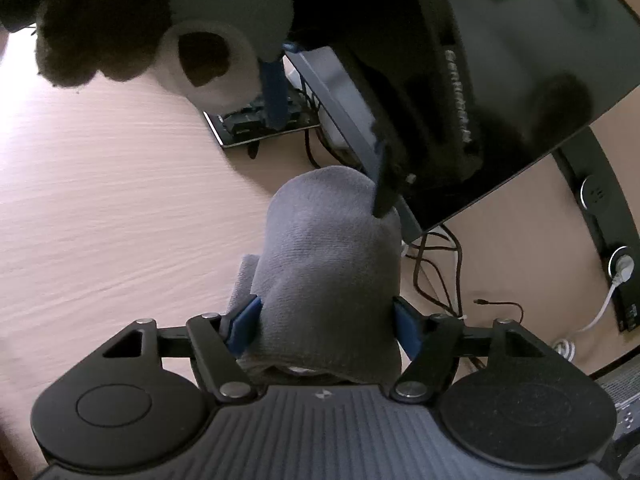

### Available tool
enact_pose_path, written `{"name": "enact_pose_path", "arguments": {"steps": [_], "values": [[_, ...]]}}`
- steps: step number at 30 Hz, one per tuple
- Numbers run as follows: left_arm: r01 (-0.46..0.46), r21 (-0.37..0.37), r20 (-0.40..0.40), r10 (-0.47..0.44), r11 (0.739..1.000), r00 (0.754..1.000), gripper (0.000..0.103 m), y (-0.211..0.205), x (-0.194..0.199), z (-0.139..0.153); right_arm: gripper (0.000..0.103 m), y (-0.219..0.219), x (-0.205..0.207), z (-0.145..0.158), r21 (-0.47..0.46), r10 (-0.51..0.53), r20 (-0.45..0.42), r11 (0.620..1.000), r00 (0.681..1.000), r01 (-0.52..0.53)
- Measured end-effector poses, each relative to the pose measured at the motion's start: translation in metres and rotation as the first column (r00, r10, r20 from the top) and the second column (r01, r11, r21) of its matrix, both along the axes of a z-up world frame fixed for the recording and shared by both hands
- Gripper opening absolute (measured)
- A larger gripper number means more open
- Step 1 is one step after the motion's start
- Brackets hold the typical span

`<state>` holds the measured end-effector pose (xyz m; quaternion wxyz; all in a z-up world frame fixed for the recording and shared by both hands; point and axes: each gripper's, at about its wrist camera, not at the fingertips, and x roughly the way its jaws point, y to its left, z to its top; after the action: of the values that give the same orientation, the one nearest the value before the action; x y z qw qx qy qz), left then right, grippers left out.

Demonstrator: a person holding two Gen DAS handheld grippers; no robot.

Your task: Fold clothes

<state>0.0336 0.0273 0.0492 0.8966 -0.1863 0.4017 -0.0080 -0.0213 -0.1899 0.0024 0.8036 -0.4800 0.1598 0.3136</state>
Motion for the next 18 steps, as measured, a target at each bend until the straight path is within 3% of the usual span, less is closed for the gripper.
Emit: {"name": "enact_pose_path", "arguments": {"steps": [4, 8, 11, 14, 18], "values": [[0.031, 0.038, -0.026, -0.03, 0.999, 0.999, 0.103, -0.015, 0.006, -0.009, 0.073, -0.008, 0.006, 0.003, 0.03, -0.024, -0.063, 0.999, 0.998, 0.026], [0.063, 0.077, -0.037, -0.06, 0.995, 0.997, 0.103, -0.029, 0.012, -0.013, 0.077, -0.029, 0.022, 0.019, 0.141, -0.05, -0.233, 0.986, 0.971, 0.084], [0.081, 0.111, -0.045, -0.077, 0.99, 0.996, 0.103, -0.038, 0.016, -0.017, 0.077, -0.056, 0.04, 0.041, 0.281, -0.038, -0.408, 0.945, 0.912, 0.165], [0.076, 0.109, -0.055, -0.07, 0.991, 0.996, 0.103, -0.038, 0.018, -0.024, 0.074, -0.089, 0.059, 0.065, 0.398, -0.024, -0.53, 0.876, 0.848, 0.273], [0.056, 0.061, -0.066, -0.052, 0.997, 0.996, 0.103, -0.03, 0.017, -0.038, 0.054, -0.096, 0.084, 0.058, 0.399, -0.054, -0.596, 0.846, 0.801, 0.354]]}}
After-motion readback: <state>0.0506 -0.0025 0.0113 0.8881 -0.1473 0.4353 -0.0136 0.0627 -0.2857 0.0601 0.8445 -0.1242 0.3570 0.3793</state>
